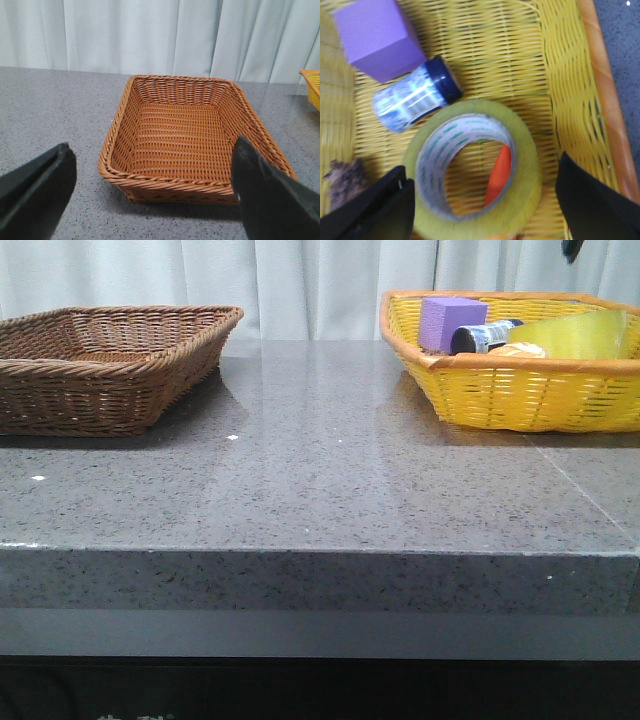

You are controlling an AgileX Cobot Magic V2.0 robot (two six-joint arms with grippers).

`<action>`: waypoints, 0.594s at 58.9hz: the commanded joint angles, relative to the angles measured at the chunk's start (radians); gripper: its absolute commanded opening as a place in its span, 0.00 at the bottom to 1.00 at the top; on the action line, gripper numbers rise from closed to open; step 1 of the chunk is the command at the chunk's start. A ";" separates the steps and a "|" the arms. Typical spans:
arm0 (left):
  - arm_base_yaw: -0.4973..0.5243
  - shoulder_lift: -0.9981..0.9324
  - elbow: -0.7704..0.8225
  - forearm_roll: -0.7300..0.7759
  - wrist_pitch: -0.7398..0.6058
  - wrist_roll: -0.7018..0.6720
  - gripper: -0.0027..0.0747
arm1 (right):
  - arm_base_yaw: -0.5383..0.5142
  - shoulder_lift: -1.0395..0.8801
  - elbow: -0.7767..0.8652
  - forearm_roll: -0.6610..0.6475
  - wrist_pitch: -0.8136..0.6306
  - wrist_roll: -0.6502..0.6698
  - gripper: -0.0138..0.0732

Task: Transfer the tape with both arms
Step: 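Reach the right gripper down into the yellow basket over the tape roll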

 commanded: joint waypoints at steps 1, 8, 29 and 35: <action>0.003 0.010 -0.036 0.000 -0.088 -0.008 0.83 | -0.007 -0.004 -0.082 -0.033 -0.025 0.032 0.84; 0.003 0.010 -0.036 0.000 -0.088 -0.008 0.83 | -0.007 0.018 -0.092 -0.062 -0.027 0.042 0.84; 0.003 0.010 -0.036 0.000 -0.088 -0.008 0.83 | -0.017 0.077 -0.092 -0.075 -0.034 0.042 0.84; 0.003 0.010 -0.036 0.000 -0.088 -0.008 0.83 | -0.017 0.078 -0.092 -0.075 -0.047 0.042 0.84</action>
